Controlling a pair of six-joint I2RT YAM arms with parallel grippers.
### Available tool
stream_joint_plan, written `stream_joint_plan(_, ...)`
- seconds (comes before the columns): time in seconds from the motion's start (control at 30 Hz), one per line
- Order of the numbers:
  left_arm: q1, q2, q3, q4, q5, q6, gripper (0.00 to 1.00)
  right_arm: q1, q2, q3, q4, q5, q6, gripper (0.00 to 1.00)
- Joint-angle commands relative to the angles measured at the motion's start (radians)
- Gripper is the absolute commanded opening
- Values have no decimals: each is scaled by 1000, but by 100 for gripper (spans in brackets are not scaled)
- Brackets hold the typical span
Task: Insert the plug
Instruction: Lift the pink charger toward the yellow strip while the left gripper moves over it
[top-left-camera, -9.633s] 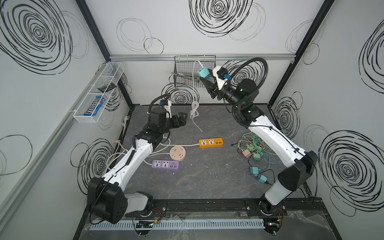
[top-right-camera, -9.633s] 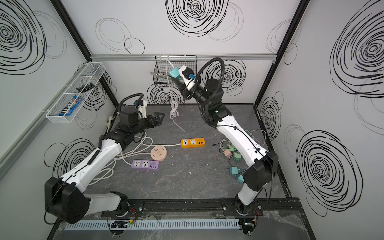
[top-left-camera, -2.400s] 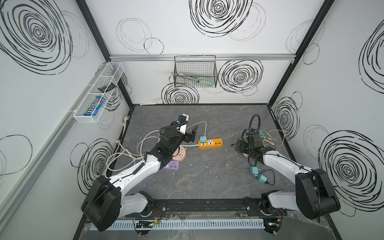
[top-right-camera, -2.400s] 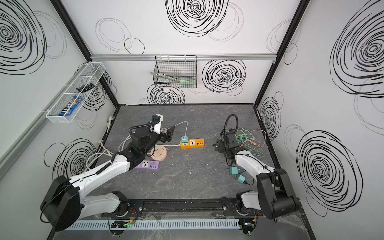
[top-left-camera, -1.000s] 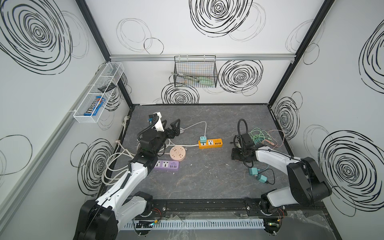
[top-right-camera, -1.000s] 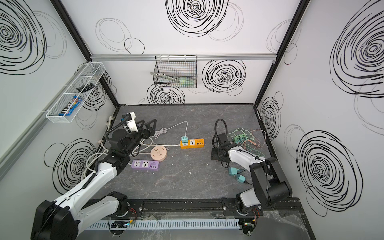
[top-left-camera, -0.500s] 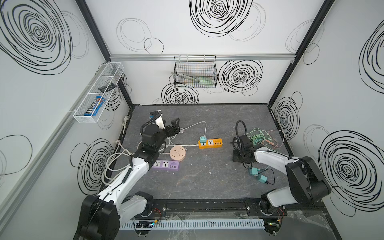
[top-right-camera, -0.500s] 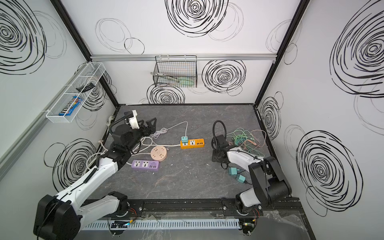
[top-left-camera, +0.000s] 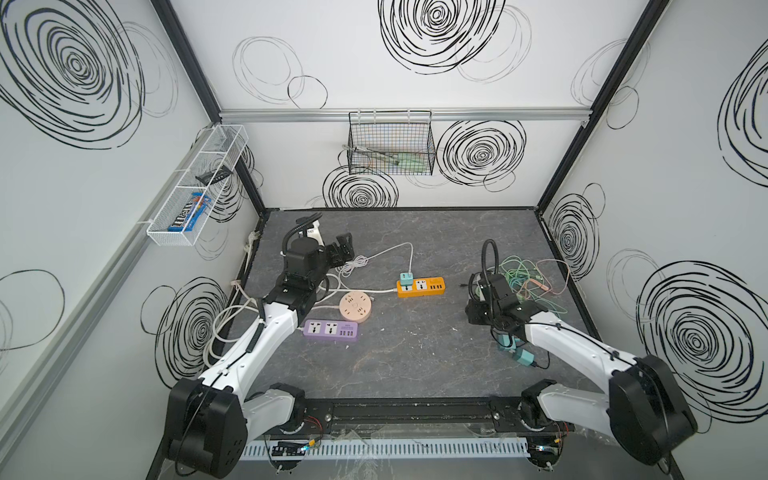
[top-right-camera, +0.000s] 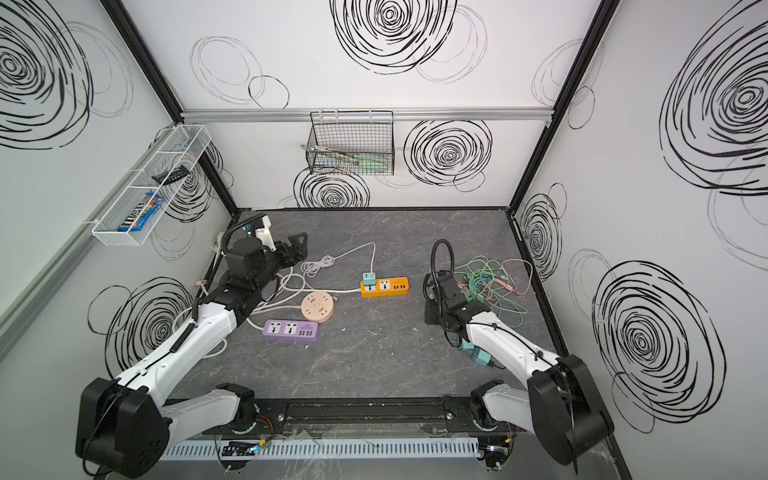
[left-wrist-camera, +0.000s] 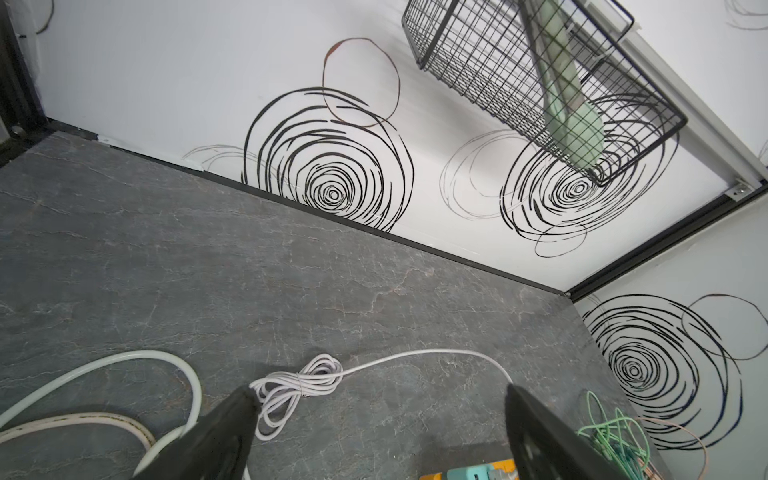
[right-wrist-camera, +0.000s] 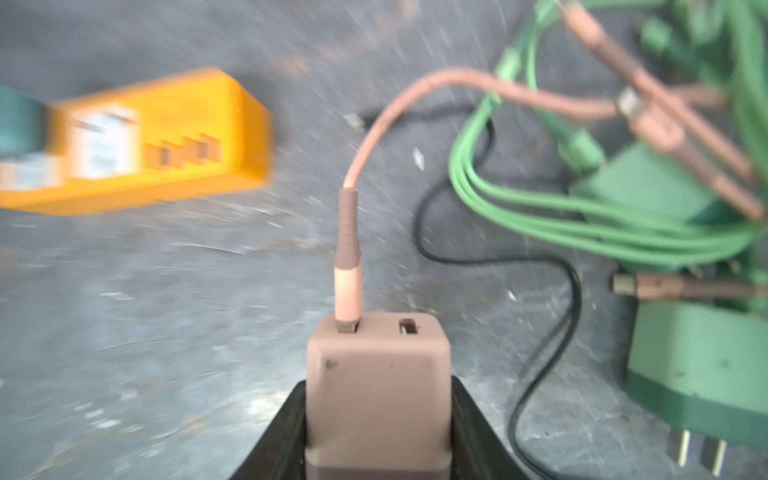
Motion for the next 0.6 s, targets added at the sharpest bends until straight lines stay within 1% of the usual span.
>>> stream_joint_plan(0.0,8,47,53,-7,168,-20,96,9,-107,-32,125,-108,-84,38)
stream_joint_plan(0.03,1,65,70,-10,215,-12,96,13,-143,-51,168,-132,-106,38)
stream_joint_plan(0.07,-12,80,88,-22,231,-1,96,21,-173,-67,201,-136,-114,38)
stream_joint_plan(0.2,-81,114,148,-81,246,86,96,55,-247,-69,253,-158,-164,37)
stream_joint_plan(0.3,-137,136,211,-155,270,158,96,92,-289,-70,305,-168,-204,32)
stream_joint_plan(0.37,-181,147,249,-208,274,192,96,122,-309,-75,349,-150,-240,30)
stream_joint_plan(0.47,-228,158,290,-255,291,214,96,153,-319,-77,397,-148,-305,29)
stream_joint_plan(0.5,-238,162,301,-265,306,216,96,160,-320,-77,410,-155,-329,27)
stream_joint_plan(0.53,-247,168,316,-276,329,220,96,166,-323,-79,428,-167,-353,20)
stream_joint_plan(0.57,-257,175,332,-285,363,223,96,171,-324,-82,447,-176,-367,17)
